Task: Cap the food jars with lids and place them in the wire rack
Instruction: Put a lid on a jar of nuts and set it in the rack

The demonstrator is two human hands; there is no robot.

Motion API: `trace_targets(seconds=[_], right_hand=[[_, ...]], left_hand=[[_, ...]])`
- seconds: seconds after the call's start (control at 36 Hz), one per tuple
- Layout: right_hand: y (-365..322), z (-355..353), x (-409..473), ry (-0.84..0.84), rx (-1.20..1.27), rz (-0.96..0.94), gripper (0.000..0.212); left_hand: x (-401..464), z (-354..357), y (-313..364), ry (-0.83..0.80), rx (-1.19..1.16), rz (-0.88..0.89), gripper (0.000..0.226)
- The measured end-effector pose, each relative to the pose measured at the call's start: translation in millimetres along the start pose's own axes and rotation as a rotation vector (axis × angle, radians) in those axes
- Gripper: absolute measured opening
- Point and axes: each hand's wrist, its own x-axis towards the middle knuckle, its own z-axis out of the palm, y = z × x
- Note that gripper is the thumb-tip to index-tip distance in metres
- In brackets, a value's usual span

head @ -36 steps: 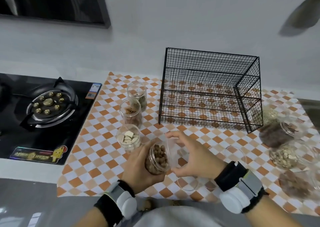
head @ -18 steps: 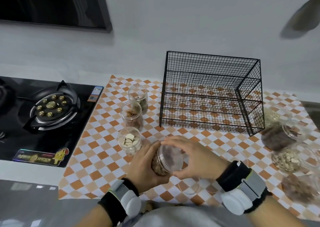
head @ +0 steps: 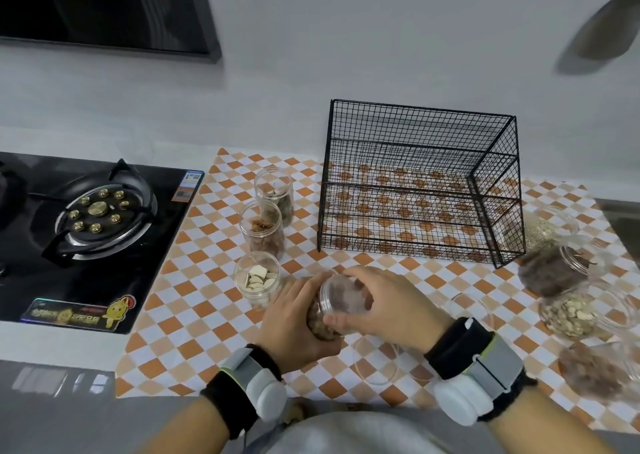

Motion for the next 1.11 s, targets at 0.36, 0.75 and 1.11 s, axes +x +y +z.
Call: trace_targets(seconds=[0.36, 0.75, 1.11], right_hand=[[5, -16, 3, -0.035, 0.013, 0.062, 0.085], [10, -29, 5, 0.011, 0.039, 0.062, 0.073], [22, -31, 5, -0.089, 0.12, 0.008, 0.095]], left_hand=[[13, -3, 4, -0.004, 0.017, 0.023, 0.097], [28, -4, 10, -0.039, 0.05, 0.005, 0.102], [45, -7, 19, -0.034, 0.019, 0.019, 0.097]])
